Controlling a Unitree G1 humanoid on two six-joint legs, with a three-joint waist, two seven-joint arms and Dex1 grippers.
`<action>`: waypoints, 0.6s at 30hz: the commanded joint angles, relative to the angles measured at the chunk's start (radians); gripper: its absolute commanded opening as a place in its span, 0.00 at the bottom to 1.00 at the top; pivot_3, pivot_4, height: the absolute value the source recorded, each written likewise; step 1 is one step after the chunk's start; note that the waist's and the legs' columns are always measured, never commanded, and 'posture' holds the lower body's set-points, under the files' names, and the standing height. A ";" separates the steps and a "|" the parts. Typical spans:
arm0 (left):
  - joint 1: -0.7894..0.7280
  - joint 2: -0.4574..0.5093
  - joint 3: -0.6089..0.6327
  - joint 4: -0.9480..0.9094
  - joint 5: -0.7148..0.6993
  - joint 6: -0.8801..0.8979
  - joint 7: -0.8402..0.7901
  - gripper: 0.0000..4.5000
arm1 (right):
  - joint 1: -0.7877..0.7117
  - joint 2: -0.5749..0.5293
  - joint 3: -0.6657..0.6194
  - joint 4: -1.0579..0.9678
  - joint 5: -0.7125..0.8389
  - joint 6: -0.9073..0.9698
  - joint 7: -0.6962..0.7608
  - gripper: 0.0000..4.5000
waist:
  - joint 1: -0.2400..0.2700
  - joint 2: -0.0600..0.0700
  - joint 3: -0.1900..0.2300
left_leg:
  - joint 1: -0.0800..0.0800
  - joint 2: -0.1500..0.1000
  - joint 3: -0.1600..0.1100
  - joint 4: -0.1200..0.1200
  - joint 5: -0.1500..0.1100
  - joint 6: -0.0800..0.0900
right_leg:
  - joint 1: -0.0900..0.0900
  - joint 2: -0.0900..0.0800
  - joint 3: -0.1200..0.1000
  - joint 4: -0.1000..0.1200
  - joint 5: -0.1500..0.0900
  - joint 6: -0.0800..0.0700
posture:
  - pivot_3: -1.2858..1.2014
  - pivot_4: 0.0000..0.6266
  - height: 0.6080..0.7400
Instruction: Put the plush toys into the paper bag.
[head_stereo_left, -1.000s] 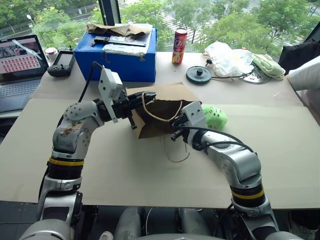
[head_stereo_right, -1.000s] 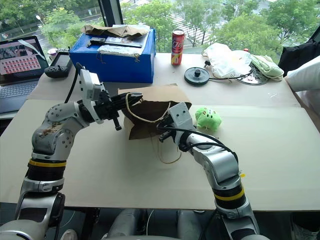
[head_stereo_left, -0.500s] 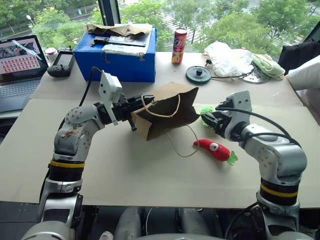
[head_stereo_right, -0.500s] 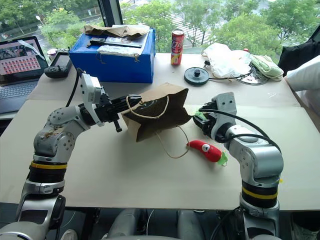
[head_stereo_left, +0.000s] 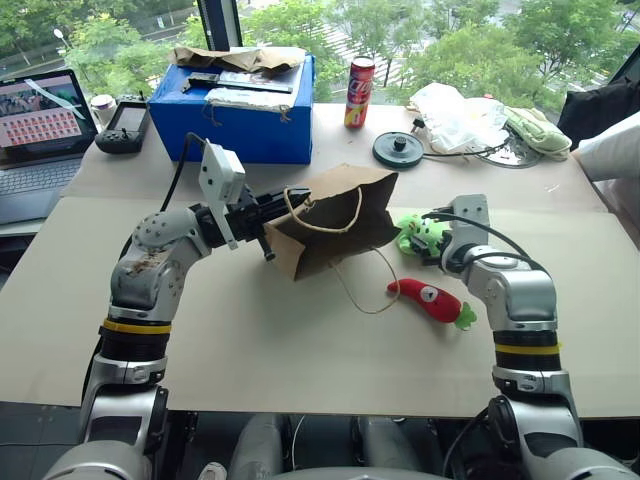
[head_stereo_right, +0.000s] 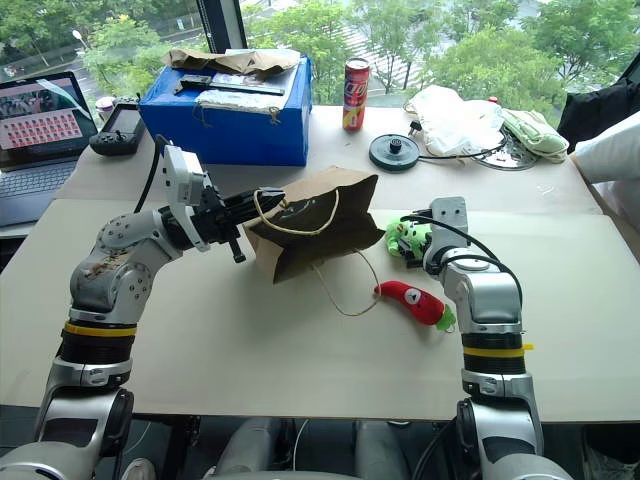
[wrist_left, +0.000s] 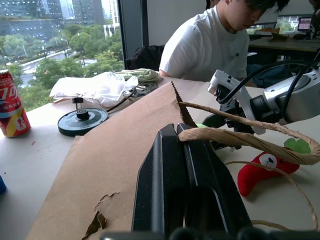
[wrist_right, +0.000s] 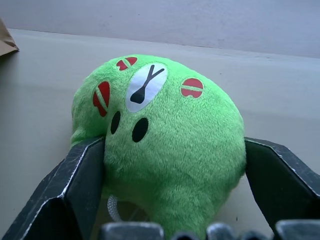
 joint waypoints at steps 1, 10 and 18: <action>-0.026 0.003 0.015 -0.018 0.008 -0.028 0.004 0.00 | -0.001 0.006 -0.012 -0.033 0.007 -0.022 0.009 0.69 | 0.000 0.000 0.000 | 0.000 0.000 0.000 0.000 0.000 0.000 | 0.000 0.000 0.000 0.000 0.000 0.000 | 0.52 0.24 0.99; -0.030 -0.002 0.014 -0.012 0.017 -0.033 0.001 0.00 | 0.013 0.017 -0.038 -0.081 0.034 -0.005 0.032 0.10 | 0.000 0.000 0.000 | 0.000 0.000 0.000 0.000 0.000 0.000 | 0.000 0.000 0.000 0.000 0.000 0.000 | 0.52 0.24 0.99; -0.042 -0.005 0.011 0.009 0.022 -0.044 -0.007 0.00 | 0.018 -0.015 -0.135 -0.180 0.076 0.030 0.025 0.10 | 0.002 0.001 0.000 | 0.000 0.000 0.000 0.000 0.000 0.000 | 0.000 0.000 0.000 0.000 0.000 0.000 | 0.52 0.24 0.99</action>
